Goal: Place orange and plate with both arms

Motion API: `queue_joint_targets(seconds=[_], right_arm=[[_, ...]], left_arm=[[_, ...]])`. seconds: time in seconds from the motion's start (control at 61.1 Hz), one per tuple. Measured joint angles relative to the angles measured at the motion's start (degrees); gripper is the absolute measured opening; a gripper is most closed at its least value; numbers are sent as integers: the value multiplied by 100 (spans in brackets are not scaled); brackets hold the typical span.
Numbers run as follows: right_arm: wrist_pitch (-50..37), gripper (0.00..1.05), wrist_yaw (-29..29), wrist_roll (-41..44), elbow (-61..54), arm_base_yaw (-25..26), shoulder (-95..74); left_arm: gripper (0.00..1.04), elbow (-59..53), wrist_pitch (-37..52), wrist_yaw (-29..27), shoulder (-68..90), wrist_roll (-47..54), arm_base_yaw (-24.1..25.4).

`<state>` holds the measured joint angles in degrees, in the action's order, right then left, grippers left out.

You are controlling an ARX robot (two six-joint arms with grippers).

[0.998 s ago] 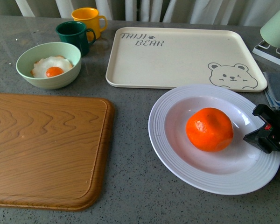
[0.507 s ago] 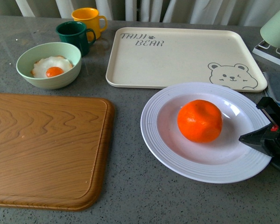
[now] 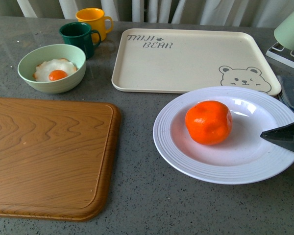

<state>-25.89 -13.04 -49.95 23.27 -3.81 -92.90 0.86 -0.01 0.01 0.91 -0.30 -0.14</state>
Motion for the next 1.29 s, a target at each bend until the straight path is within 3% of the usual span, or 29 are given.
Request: queue_joint_targets(seconds=[0.507, 0.801, 1.292], right_arm=[[273, 3, -479, 199, 219, 319, 699], [120, 3, -369, 105, 1982, 153, -632], [780, 3, -37, -72, 4446, -304, -2433]], left_arm=[[96, 0, 0, 0, 0, 0, 0], [96, 0, 0, 0, 0, 0, 0], [96, 0, 0, 0, 0, 0, 0]])
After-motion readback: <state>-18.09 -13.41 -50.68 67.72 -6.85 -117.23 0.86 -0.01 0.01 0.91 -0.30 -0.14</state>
